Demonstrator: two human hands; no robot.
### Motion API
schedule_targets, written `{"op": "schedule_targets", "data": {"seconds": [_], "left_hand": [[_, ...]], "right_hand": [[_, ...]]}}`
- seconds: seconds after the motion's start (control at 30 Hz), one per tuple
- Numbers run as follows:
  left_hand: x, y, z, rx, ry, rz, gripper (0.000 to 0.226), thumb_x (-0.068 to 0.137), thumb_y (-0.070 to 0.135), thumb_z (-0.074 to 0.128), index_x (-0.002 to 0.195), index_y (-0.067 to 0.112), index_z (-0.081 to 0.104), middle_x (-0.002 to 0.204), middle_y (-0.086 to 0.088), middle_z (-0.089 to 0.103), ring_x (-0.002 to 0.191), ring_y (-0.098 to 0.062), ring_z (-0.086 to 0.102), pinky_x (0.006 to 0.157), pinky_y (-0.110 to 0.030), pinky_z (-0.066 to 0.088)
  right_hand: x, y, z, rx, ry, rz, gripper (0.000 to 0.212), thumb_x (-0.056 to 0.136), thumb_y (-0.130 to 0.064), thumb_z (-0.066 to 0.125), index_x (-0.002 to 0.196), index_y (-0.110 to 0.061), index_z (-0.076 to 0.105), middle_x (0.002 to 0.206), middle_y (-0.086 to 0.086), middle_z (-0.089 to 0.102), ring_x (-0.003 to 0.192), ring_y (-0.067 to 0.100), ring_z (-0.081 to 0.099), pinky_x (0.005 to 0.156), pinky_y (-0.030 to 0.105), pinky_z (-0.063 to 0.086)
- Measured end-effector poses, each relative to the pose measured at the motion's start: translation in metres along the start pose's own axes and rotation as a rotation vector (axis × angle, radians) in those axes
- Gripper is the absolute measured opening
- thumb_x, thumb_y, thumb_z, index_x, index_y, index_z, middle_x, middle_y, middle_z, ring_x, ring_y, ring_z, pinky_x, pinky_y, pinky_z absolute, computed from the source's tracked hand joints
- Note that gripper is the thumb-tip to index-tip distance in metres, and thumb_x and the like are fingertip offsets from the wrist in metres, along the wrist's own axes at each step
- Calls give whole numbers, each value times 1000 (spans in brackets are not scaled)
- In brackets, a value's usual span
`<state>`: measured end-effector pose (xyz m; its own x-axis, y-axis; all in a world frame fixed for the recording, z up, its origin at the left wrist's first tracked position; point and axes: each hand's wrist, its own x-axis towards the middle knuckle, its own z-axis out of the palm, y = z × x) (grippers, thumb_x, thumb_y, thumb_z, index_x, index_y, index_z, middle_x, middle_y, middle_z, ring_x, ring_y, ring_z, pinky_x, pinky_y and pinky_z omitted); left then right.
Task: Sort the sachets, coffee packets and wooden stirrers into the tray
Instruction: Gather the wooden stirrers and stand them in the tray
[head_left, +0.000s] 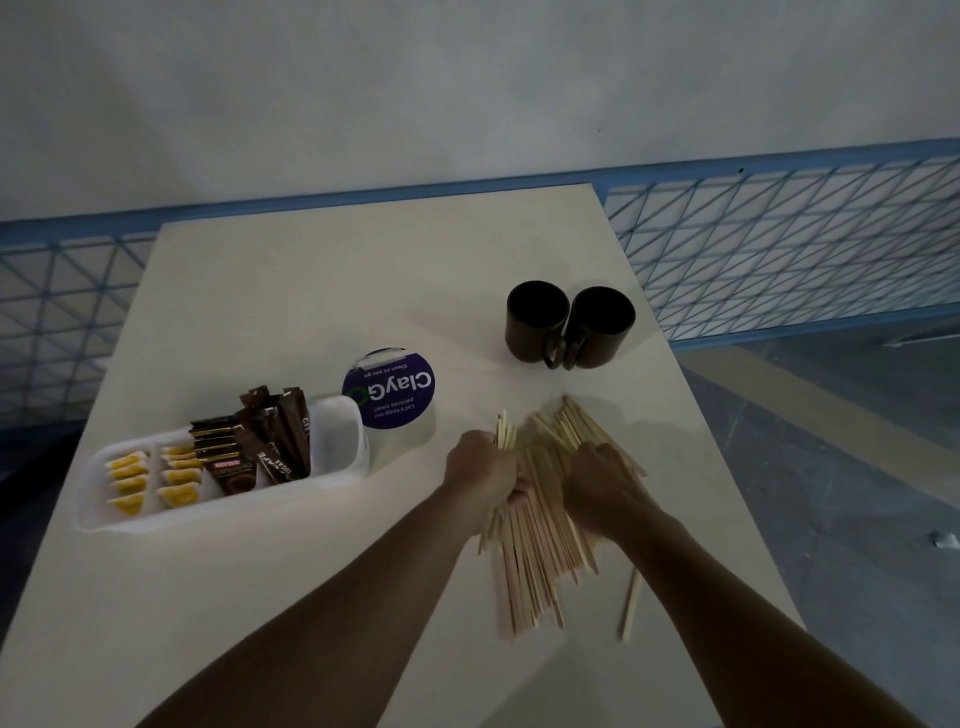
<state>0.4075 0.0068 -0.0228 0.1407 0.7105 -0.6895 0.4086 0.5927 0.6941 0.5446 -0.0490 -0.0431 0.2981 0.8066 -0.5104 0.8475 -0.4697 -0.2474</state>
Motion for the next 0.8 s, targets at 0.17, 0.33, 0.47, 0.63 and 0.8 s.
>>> {"op": "schedule_targets", "data": {"seconds": [0.17,0.33,0.47,0.63,0.8], "left_hand": [[-2,-1,-8,-16,-30,21,16,96,6,54,105,0,65,72,-11,64,61,-20,64,60,-30,53],[-7,7,-21,-129,-37,22,14,97,6,53,103,-1,64,75,-12,61,65,-18,61,65,-33,56],[-12,16,-39,-192,-43,55,17,99,3,48,106,-1,62,85,-14,63,70,-18,63,73,-35,59],[-22,30,-71,-319,-41,110,17,101,2,43,96,3,60,80,-10,60,74,-19,62,77,-36,57],[-32,43,-110,-377,-14,203,18,101,5,45,100,4,62,82,-10,60,73,-21,62,77,-41,56]], "right_hand": [[-2,1,6,130,30,19,25,98,-24,42,115,-9,52,121,11,52,98,19,53,77,33,50],[-12,-18,-8,281,71,-13,14,103,-21,39,107,-14,51,94,4,61,81,16,64,60,26,50],[-18,-47,-21,432,70,-40,23,105,-20,37,110,-13,59,95,0,62,74,10,61,55,20,42],[-18,-91,-30,777,82,-22,25,105,-13,38,100,-11,63,74,0,55,56,10,46,40,14,35],[-12,-135,-33,1114,41,-107,28,103,-7,37,87,-9,59,69,3,53,61,13,46,57,27,38]]}}
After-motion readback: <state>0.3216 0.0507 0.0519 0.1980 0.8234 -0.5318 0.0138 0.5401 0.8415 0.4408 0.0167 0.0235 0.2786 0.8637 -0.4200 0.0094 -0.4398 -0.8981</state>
